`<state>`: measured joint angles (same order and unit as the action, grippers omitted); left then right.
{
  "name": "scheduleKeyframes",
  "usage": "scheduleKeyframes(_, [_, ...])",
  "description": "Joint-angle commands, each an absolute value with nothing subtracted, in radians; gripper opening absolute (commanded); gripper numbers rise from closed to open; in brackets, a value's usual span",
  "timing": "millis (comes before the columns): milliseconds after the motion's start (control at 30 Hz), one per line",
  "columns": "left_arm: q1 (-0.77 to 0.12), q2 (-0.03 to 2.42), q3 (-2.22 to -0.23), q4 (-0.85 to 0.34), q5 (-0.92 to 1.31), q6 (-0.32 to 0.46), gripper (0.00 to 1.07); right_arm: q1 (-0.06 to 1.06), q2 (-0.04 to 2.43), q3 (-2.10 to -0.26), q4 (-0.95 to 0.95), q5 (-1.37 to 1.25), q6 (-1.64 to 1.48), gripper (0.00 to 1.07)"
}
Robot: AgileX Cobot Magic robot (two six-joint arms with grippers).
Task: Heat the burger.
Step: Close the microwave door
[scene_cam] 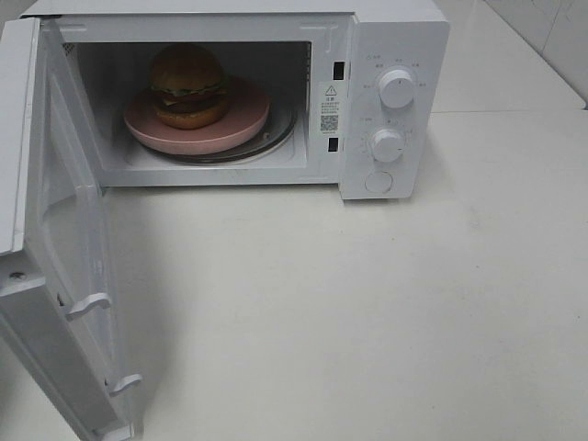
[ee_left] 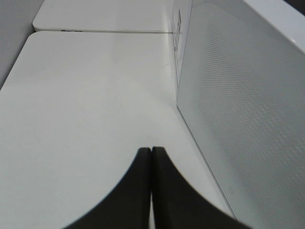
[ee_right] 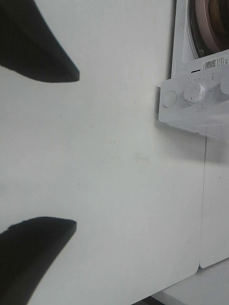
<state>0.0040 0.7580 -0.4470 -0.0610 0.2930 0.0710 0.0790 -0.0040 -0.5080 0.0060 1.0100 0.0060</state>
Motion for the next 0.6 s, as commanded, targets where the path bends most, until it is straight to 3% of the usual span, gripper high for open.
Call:
scheduleKeyframes(33, [0.005,0.811,-0.396,-0.074,0.103,0.073,0.0,0.076,-0.031,-0.501,0.009,0.996,0.0,0.76])
scheduleKeyframes(200, [-0.007,0.885,-0.343,-0.073,-0.08,0.072,0.0,0.076,-0.031,-0.501,0.009,0.996,0.0,0.76])
scheduleKeyframes(467, [-0.131,1.068,-0.233,0.005,-0.558,0.067,0.0,0.076,-0.031,-0.501,0.009,0.996,0.0,0.76])
scheduleKeyframes(600, [-0.131,1.116,-0.229,0.045,-0.57,0.029,0.0,0.076,-0.031,-0.501,0.009,0.996,0.0,0.76])
